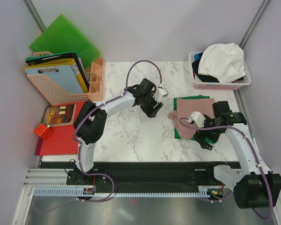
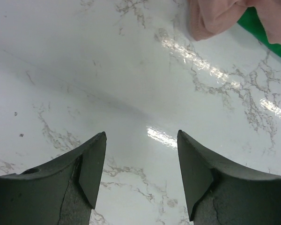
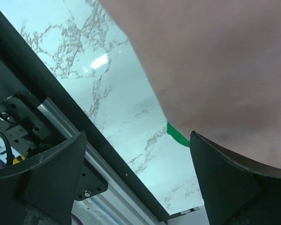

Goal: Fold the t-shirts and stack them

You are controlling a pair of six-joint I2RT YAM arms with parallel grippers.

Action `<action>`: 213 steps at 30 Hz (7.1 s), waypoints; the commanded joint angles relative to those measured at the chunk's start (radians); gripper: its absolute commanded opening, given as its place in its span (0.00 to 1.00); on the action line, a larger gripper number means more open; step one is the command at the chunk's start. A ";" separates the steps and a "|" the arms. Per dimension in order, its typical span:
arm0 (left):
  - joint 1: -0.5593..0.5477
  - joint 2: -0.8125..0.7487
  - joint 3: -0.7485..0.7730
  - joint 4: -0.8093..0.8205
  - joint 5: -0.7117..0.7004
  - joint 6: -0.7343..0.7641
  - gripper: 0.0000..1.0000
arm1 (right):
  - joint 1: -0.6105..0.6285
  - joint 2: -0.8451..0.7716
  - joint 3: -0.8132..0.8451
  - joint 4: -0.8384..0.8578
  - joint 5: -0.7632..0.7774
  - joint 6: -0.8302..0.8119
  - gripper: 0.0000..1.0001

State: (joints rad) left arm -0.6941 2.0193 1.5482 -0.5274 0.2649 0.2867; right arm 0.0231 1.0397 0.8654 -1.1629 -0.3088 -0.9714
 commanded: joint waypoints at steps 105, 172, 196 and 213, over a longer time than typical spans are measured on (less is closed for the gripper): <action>0.338 -0.396 -0.382 0.069 0.063 0.031 0.69 | 0.457 0.467 -0.033 1.658 1.007 0.198 0.00; 0.337 -0.324 -0.323 0.010 0.076 0.034 0.69 | 0.370 0.203 0.118 0.456 0.659 0.243 0.00; 0.337 -0.306 -0.323 0.001 0.086 0.038 0.69 | 0.207 0.177 0.236 0.657 0.718 0.198 0.00; 0.337 -0.294 -0.318 -0.002 0.089 0.043 0.69 | 0.186 0.207 0.247 0.767 0.775 0.183 0.00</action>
State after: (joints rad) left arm -0.3599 1.7092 1.2015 -0.5297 0.3248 0.2977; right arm 0.2131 1.2446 1.0634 -0.4599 0.4225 -0.7822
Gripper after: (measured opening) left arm 0.688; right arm 0.010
